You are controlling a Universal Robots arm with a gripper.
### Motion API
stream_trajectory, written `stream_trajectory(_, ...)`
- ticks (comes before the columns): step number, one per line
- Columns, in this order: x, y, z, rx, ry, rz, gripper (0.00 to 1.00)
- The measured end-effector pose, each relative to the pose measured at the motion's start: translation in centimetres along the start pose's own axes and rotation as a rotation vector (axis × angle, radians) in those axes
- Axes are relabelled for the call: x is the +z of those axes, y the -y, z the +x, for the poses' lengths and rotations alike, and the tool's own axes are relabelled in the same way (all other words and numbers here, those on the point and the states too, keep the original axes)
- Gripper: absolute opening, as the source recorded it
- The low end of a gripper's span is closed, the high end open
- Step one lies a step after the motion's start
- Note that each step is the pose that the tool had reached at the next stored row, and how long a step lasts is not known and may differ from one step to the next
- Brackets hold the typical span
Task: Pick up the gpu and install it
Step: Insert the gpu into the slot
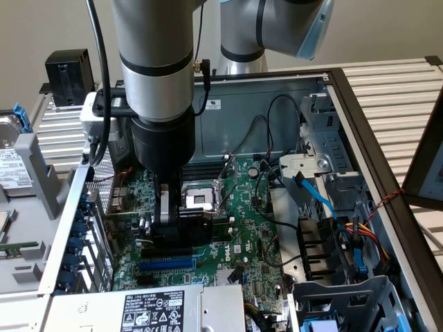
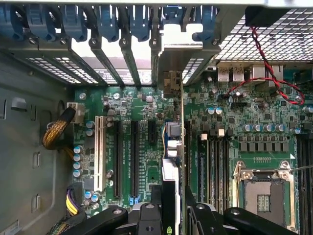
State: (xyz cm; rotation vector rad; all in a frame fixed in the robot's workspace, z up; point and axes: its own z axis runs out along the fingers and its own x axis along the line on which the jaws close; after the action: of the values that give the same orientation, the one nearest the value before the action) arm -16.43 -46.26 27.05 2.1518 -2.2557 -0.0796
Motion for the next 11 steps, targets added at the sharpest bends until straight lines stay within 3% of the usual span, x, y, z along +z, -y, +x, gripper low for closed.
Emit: stream_trajectory(11, 0.02, 0.0, -0.05, 0.0, 0.0003, 0.0002, 0.27)
